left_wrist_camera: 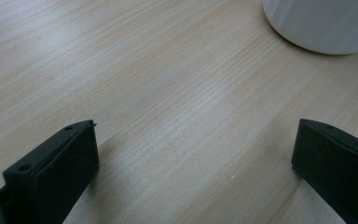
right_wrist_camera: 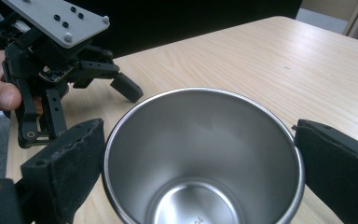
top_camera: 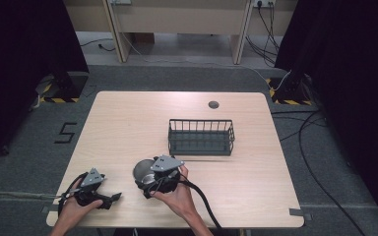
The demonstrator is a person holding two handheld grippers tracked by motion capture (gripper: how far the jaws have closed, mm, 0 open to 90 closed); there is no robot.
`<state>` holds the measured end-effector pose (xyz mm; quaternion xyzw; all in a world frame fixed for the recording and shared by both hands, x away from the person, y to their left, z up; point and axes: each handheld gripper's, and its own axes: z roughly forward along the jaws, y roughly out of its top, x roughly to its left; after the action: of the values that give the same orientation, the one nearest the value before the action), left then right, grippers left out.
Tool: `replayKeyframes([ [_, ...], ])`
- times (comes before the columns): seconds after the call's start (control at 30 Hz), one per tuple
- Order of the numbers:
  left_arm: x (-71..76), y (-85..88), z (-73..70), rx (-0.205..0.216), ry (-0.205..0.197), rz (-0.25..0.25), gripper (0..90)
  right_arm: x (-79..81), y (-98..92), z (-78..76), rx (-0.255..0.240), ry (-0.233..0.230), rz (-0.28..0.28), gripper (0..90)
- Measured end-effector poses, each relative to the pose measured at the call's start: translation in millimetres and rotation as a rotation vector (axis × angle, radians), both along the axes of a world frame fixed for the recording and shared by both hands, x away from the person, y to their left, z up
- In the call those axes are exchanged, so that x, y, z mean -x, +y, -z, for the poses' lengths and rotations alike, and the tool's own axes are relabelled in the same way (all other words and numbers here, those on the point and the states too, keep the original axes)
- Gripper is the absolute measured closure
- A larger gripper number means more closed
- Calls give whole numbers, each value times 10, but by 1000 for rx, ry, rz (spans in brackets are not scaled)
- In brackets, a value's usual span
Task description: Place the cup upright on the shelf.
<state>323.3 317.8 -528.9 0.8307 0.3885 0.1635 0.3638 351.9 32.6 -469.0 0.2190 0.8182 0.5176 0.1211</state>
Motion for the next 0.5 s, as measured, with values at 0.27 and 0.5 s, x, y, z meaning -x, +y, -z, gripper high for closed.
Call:
replayKeyframes([
  [0.27, 0, 0, 0, 0, 0, 0, 0, -38, 20, 32, -5, 18, -12, 51],
  [0.5, 0, 0, 0, 0, 0, 0, 0, -31, 11, 25, -4, 9, -17, 59],
])
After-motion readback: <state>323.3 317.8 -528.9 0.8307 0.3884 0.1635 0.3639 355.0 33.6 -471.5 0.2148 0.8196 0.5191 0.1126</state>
